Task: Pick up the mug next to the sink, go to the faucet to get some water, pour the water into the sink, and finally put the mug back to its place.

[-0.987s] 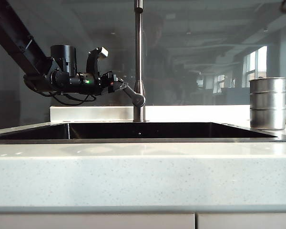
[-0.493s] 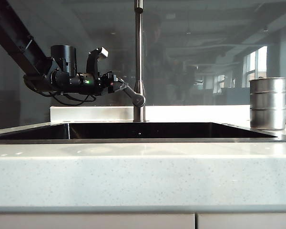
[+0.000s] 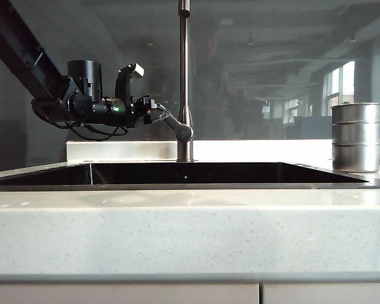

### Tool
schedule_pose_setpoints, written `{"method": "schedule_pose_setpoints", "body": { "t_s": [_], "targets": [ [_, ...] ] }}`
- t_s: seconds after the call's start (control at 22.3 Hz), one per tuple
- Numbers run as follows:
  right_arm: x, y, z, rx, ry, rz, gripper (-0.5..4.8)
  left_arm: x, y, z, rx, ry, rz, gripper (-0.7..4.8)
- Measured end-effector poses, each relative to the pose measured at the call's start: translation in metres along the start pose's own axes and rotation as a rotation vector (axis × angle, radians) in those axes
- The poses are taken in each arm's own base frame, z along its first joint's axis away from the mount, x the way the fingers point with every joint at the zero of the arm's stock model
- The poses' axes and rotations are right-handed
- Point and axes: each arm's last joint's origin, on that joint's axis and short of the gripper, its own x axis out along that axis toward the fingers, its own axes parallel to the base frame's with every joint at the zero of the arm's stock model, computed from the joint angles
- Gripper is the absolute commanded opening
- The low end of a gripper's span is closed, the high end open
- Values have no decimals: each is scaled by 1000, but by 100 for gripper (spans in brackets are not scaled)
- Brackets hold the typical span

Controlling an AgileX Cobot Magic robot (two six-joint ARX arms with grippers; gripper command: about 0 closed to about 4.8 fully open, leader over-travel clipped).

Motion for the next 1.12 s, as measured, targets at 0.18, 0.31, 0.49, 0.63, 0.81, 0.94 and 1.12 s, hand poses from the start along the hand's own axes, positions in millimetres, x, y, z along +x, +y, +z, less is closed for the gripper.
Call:
{"method": "schedule_pose_setpoints", "body": {
  "t_s": [0.18, 0.31, 0.49, 0.63, 0.81, 0.94, 1.12],
  "targets": [
    [-12, -2, -14, -86, -71, -16, -6, 0, 0, 0, -1, 2, 0, 207],
    [-16, -3, -23, -106, -100, -17, -6, 0, 0, 0, -1, 2, 0, 207],
    [-24, -2, -33, -101, -166, -6, -6, 0, 0, 0, -2, 2, 0, 207],
    [-25, -2, -34, -93, -170, -17, -6, 0, 0, 0, -3, 4, 1, 206],
    [-24, 2, -36, -73, -159, -58, -6, 0, 0, -1, -7, 9, 0, 207],
    [-24, 4, -37, -76, -153, -74, -6, 0, 0, -1, -7, 9, 0, 206],
    [-24, 3, -38, -80, -139, -81, -6, 0, 0, -1, -7, 10, 0, 207]
  ]
}}
